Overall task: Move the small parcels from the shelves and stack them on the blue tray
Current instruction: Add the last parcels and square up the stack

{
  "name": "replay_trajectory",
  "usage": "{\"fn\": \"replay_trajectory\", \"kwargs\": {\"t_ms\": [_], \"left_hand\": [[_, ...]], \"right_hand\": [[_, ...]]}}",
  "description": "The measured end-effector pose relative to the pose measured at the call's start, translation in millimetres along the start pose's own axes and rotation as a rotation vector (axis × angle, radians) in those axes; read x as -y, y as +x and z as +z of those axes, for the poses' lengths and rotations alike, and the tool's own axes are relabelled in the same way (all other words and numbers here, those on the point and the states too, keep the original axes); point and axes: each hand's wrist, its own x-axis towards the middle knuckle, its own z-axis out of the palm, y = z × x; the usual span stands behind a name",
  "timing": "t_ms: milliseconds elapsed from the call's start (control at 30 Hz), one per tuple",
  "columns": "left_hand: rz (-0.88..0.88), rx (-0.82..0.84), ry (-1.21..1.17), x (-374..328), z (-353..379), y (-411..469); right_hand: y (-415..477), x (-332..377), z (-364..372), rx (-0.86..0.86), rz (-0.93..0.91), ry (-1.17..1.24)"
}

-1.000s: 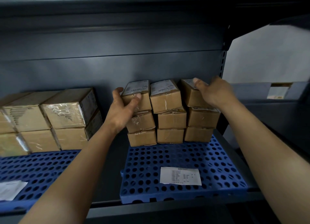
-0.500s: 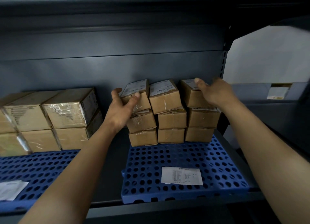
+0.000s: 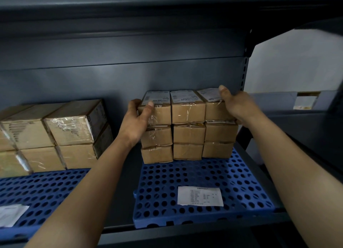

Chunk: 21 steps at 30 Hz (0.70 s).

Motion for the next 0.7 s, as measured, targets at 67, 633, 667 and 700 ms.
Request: {"fn": "replay_trajectory", "kwargs": {"t_ms": [67, 633, 667, 700], "left_hand": [[0.0, 0.003, -0.009, 0, 2, 0], [-0.035, 0.037, -0.068, 17, 0, 5], [-0.037, 0.035, -0.058, 17, -1, 6], [-0.038, 0.033, -0.048, 17, -1, 6]], "right_hand": [[0, -1, 1, 0.002, -0.006, -0.017], [4, -11, 9, 0.023, 0.031, 0.053], [4, -11, 9, 0.017, 0.037, 0.059], [5, -11, 9, 0.011, 0.042, 0.06]]}}
